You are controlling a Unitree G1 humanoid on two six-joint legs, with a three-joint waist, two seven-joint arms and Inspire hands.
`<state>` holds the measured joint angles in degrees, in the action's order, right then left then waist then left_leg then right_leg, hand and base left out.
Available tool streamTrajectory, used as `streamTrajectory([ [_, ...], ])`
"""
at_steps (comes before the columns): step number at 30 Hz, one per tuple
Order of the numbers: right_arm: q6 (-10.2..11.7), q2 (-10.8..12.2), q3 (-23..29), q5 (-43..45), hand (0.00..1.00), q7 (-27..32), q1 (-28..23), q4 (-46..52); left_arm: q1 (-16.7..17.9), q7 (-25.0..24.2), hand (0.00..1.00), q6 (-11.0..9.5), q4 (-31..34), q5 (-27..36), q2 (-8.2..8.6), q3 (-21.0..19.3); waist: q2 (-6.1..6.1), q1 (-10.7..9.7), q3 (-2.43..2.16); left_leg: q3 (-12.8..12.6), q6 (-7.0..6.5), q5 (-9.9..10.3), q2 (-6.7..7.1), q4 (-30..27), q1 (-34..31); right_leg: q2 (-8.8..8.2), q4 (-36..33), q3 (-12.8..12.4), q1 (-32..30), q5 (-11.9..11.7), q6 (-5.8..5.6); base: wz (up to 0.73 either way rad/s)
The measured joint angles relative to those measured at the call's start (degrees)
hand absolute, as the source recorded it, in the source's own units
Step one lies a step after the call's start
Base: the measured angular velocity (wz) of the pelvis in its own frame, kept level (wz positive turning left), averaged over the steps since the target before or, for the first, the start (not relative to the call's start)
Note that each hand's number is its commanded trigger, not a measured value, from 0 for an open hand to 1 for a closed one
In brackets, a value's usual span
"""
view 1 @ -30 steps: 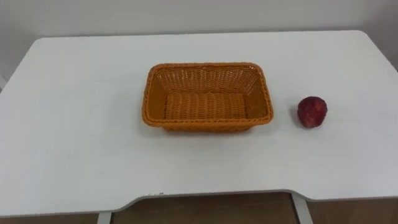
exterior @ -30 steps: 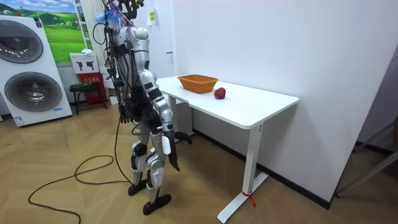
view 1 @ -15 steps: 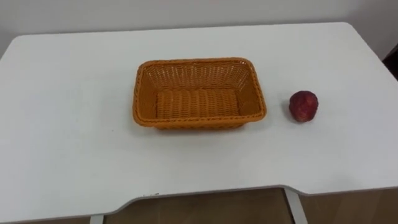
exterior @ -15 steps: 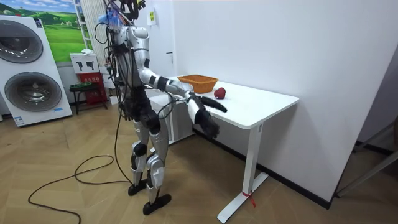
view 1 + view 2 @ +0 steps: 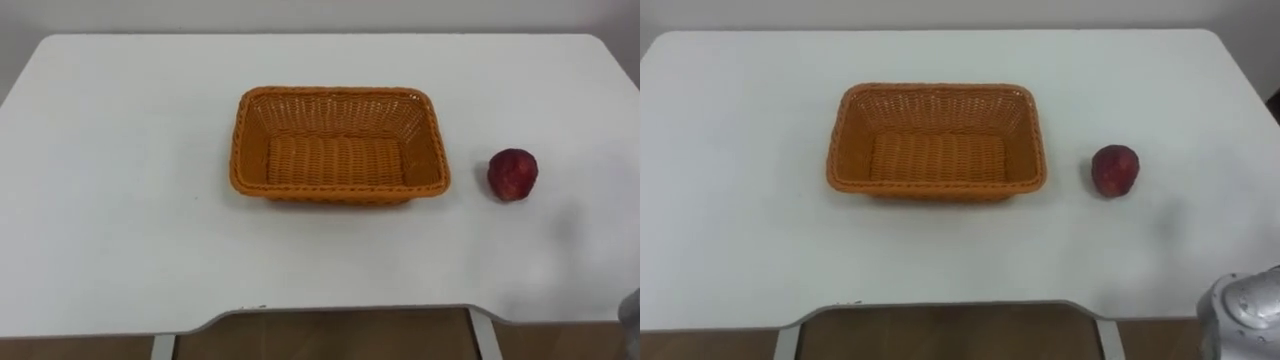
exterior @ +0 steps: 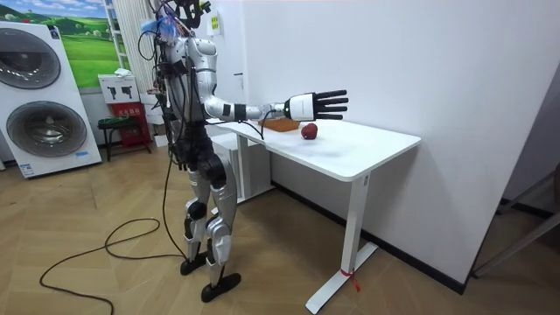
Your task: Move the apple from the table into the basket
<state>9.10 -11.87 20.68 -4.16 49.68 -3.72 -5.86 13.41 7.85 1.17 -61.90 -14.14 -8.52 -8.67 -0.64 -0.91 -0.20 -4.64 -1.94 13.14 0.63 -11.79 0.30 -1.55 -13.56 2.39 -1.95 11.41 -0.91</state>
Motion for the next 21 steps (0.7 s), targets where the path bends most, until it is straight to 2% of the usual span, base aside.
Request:
streamTrajectory([
  [3, 0.0, 0.0, -2.1, 0.2, 0.00, -3.5, 0.0, 0.0, 0.0, -1.0, 0.00, -0.4, 0.1, -0.1, 0.03, 0.0, 0.13, 0.2, 0.08, 0.0, 0.03, -0.1, -0.04, 0.1, 0.0, 0.01, 0.0, 0.1, 0.0, 0.0, 0.00, 0.00],
  [6, 0.0, 0.0, -3.4, 2.6, 0.00, -6.1, 0.0, 0.0, 0.1, -1.3, 0.00, -1.1, 0.5, -0.1, 0.01, 0.0, -0.25, 0.7, 0.30, 0.0, 0.04, -0.1, -0.06, 0.0, 0.0, 0.02, 0.0, 0.1, 0.1, 0.0, 0.01, 0.00],
  [14, 0.1, 0.0, -8.3, 4.0, 0.00, -12.6, -0.1, 0.0, 0.3, -2.4, 0.00, -1.5, -0.1, -0.1, -0.08, 0.9, -0.57, 1.4, 0.28, 0.1, 0.06, -0.1, -0.20, 0.0, 0.4, 0.01, 0.9, 1.0, 1.2, -0.3, 0.14, 0.01],
  [21, 0.1, 0.1, -8.4, 4.2, 0.00, -15.4, -0.1, 0.0, 1.2, -3.6, 0.00, -1.5, -0.2, -0.1, -0.07, 1.0, -0.79, 1.5, 0.14, 0.2, 0.06, -0.1, -0.20, -0.1, 0.5, 0.01, 1.0, 1.0, 1.2, -0.3, 0.14, 0.00],
])
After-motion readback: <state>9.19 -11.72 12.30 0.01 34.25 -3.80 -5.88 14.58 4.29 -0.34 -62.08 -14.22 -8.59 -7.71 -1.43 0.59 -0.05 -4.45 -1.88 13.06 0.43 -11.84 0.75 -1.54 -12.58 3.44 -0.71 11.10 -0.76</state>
